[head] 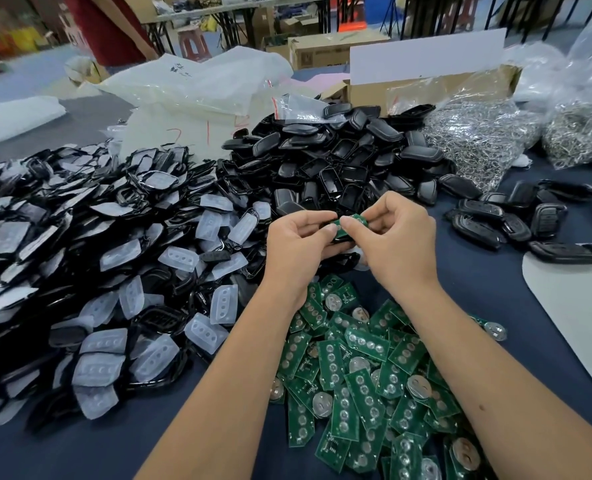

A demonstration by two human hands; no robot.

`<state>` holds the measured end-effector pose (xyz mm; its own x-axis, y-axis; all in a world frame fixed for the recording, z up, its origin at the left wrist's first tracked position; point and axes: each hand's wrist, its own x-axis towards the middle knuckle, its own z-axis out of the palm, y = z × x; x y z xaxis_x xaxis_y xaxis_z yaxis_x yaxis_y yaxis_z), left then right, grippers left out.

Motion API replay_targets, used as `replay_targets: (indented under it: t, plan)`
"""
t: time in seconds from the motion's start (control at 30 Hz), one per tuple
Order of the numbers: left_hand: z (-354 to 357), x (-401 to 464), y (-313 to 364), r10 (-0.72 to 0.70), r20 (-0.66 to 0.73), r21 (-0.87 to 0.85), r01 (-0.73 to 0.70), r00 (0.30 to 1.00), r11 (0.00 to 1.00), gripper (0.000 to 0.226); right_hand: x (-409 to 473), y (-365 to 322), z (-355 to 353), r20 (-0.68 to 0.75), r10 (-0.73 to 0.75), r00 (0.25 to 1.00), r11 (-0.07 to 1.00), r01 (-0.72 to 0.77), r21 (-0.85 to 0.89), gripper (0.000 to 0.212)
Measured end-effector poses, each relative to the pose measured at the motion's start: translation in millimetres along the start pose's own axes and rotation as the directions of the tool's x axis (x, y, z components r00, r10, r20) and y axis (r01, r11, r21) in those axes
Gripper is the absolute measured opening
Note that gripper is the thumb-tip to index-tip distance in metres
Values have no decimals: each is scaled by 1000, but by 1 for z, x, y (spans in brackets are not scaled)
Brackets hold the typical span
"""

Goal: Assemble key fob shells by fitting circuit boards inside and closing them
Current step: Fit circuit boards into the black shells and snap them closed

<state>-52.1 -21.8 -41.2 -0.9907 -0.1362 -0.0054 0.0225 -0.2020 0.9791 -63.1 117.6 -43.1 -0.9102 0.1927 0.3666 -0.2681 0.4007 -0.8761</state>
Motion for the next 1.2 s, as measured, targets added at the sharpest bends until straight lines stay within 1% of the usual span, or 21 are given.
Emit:
replay_targets:
  t: [0.17,0.4,0.47,0.57,0.67,0.77,0.83,0.97,1.03,1.1,1.2]
  plan:
    - [-1,-1,-1,-6,-14,-12,6,1000,1000,18,4,2,-7,133,23,991,999,-25,21,26]
    - [0,-1,-1,-34,-45,16,34,998,999,15,7,4,-14,210,72,975,994,-88,66,25]
    - [0,-1,0,-35,-37,25,36,999,999,17,6,4,-14,194,79,978,996,-87,33,25]
    - [1,-1,1,-16,-33,27,17,999,1000,18,3,2,-9,130,59,990,997,-53,-49,26]
    - [2,-3,2,-5,-35,26,6,999,1000,20,1,-1,-8,89,60,994,996,-53,-72,30]
    - [1,-3,4,2,-44,40,-1,999,999,21,-1,0,-11,45,85,995,993,-81,-84,42]
    - [0,-4,5,6,-36,39,-5,999,999,20,0,1,-14,59,87,994,994,-83,-72,37]
    - [0,-4,8,22,-26,18,-22,999,1000,18,3,0,-19,195,39,980,999,-39,-6,9]
    - [-1,-3,9,19,-64,3,-19,998,1000,18,4,-2,-18,218,49,975,997,-61,46,7]
    - [-3,-1,11,-9,-122,-50,3,992,999,22,6,-5,-14,219,102,970,983,-132,127,8]
    - [-7,2,17,-74,-158,-243,34,985,970,22,12,-17,0,242,143,960,938,-210,277,9]
